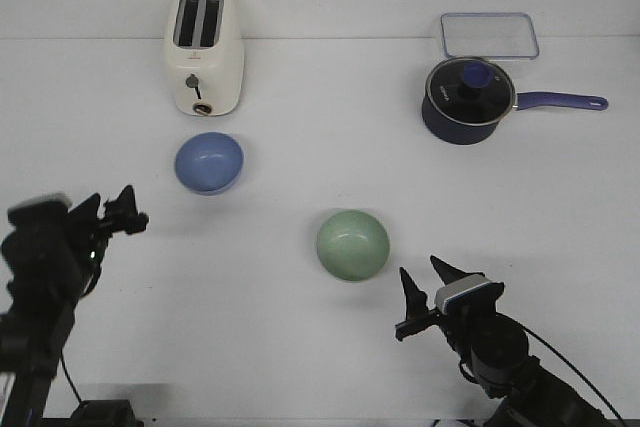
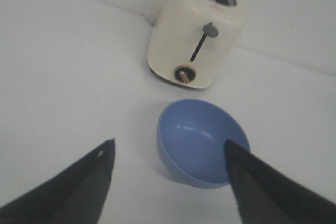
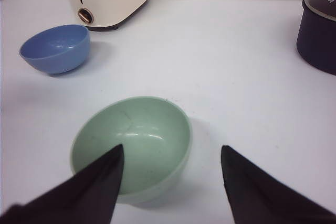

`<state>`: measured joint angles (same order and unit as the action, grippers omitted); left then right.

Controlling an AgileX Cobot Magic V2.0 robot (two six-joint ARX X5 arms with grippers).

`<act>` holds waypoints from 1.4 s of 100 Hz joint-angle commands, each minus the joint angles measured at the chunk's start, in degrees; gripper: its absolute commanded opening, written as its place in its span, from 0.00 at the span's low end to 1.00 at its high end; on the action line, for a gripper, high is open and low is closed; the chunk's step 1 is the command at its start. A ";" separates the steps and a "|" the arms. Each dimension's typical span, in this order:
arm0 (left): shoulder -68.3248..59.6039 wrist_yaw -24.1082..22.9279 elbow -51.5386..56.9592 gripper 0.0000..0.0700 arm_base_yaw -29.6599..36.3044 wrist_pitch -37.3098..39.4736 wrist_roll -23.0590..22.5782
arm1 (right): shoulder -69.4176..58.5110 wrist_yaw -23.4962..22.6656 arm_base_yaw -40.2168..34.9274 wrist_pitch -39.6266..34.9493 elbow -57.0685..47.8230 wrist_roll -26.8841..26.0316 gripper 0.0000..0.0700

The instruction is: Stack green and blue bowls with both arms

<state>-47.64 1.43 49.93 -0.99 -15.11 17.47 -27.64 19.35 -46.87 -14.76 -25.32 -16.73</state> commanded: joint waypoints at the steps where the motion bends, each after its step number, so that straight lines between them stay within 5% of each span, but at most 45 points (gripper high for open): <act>1: -11.32 0.61 7.56 0.70 0.00 -1.64 -1.88 | -0.15 0.20 -0.59 0.90 -0.22 -0.15 0.54; 30: -42.93 7.65 27.71 0.70 0.33 -9.11 -1.81 | -0.22 0.63 -0.52 2.23 -0.22 -0.15 0.53; 62: -56.61 8.13 30.10 0.69 1.05 -9.77 -1.88 | -0.20 1.53 -0.52 2.23 -0.22 -0.15 0.53; 68: -57.16 8.09 30.10 0.58 1.36 -9.35 -1.90 | -0.20 1.92 -0.52 2.23 -0.22 -0.15 0.53; 82: -57.27 7.85 30.10 0.13 2.51 -7.93 -2.54 | -0.20 1.90 -0.52 2.25 -0.22 -0.15 0.53; 89: -57.35 7.63 30.10 0.01 3.06 -7.91 -2.73 | -0.20 1.88 -0.52 2.25 -0.22 -0.17 0.53; 140: -49.31 10.93 30.12 0.01 4.87 -10.78 -4.90 | -0.11 1.73 -0.52 3.21 -0.48 -0.33 0.53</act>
<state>-101.25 11.16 78.70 2.74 -26.57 13.93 -27.64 21.06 -46.87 -12.14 -25.34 -16.75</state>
